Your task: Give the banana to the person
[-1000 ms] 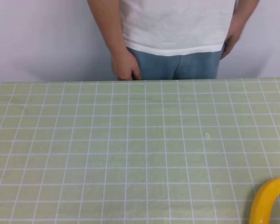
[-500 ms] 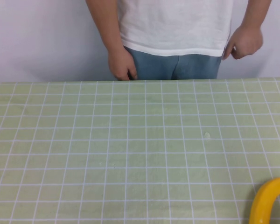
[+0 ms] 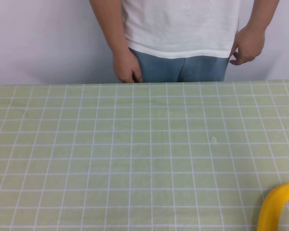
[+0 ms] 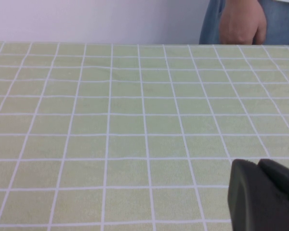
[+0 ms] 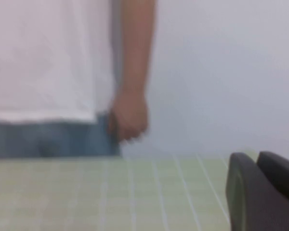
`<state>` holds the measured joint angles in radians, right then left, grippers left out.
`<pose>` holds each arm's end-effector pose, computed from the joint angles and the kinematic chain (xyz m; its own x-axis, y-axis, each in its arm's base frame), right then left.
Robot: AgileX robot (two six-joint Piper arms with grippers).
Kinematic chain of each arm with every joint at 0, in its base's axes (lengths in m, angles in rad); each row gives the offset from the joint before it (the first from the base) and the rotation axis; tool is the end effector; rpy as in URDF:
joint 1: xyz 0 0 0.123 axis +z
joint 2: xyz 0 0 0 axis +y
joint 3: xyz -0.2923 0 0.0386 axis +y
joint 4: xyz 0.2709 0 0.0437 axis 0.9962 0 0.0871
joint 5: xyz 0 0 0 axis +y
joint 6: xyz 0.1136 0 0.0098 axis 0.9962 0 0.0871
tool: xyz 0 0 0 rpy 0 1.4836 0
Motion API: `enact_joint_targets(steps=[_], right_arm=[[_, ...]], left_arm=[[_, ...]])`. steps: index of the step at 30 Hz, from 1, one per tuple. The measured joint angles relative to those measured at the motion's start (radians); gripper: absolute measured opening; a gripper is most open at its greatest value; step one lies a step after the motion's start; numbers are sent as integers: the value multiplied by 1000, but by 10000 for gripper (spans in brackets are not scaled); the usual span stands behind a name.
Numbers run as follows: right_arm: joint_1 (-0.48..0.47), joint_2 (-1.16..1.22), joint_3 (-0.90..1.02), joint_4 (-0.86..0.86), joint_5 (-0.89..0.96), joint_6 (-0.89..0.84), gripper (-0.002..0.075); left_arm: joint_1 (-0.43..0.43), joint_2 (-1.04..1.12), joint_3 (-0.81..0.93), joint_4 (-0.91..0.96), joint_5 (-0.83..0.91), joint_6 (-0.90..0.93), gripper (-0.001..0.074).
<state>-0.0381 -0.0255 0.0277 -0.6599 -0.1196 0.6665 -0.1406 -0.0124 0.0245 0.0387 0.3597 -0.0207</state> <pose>0.0900 0.0048 0.2175 0.1782 0.0033 -0.9840 -0.0357 0.9994 -0.0032 0.0874 -0.0108 0.1663 -0.2758 0.0547 -0.9597 0.1315 0.9911 0.0187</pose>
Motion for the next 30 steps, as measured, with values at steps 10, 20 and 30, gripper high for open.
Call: enact_joint_targets(steps=[10,20,30], right_arm=[[0,0,-38,254,-465,-68,-7],[0,34,-375,752,-325,-482,-7],[0,427,-826,803,503,-577,-7]], left_arm=[[0,0,0,0,0,0,-4],[0,0,0,0,0,0,-4],[0,0,0,0,0,0,-4]])
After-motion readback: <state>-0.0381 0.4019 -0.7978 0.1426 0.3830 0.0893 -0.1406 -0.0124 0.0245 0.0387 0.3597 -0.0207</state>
